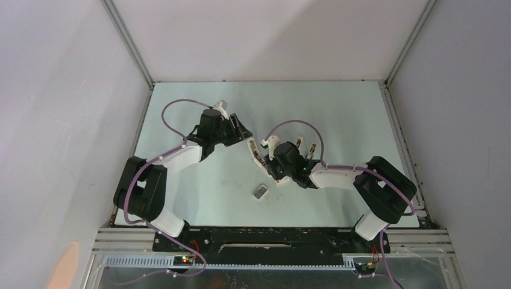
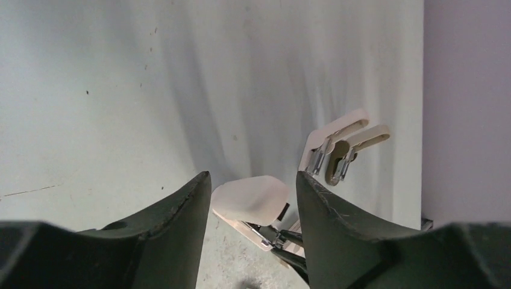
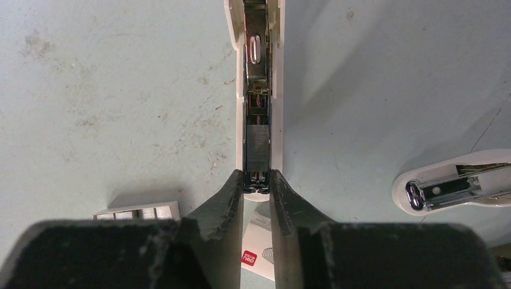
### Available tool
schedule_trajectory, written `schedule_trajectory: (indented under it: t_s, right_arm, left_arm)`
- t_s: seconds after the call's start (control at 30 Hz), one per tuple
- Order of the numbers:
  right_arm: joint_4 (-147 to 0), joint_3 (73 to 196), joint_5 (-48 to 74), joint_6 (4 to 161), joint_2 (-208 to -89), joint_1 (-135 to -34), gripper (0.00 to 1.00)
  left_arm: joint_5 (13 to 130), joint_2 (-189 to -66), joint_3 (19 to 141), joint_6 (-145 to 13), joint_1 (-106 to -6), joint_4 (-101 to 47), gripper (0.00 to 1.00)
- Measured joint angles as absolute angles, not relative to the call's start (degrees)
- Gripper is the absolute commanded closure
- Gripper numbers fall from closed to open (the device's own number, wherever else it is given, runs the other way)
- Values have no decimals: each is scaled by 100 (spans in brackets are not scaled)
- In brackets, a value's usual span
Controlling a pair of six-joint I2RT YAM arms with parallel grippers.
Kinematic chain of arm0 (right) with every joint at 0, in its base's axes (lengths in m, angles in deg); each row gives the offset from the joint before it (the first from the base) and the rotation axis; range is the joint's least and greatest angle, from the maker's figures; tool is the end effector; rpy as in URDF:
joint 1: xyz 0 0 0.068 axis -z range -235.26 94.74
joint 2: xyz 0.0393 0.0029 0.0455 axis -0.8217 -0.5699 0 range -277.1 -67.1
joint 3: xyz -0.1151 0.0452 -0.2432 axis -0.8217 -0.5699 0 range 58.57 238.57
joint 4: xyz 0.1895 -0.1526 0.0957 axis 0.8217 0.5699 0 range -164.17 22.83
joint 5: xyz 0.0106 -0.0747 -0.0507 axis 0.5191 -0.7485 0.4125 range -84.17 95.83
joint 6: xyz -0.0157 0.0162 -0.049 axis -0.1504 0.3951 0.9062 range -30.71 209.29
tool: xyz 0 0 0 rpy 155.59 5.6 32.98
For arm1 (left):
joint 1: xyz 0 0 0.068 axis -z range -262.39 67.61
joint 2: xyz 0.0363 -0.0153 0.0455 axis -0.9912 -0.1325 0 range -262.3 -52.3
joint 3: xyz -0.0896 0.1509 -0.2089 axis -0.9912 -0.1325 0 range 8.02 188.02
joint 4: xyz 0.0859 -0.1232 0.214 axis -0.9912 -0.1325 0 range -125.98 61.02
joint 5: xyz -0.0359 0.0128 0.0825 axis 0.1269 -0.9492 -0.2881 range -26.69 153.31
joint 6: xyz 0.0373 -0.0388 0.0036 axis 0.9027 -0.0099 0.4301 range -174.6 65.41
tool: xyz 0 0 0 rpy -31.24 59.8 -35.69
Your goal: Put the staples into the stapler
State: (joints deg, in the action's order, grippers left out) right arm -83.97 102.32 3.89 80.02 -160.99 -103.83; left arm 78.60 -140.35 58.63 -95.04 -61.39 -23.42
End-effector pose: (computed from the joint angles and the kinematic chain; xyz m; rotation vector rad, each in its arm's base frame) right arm 0.2157 0.2426 0.1564 -0.7639 2.1936 0.4853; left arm 0.3084 -0.1283 0.2188 -0.2136 2.2355 -0.8940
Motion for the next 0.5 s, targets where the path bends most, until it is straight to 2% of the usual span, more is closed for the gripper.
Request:
schedule_trajectory:
  t_s: [0.33,0.5]
  right_arm:
    - [-8417,10232,387,8032,-16110,-10388,85]
    - [-8419,10232,389,8032,-16112,-10388,86]
  left_arm:
    - [8000,-14330,5879,-9563,-6013,-2125,68]
    - [7961,-14330,5870,-9554,-5910,-2014,66]
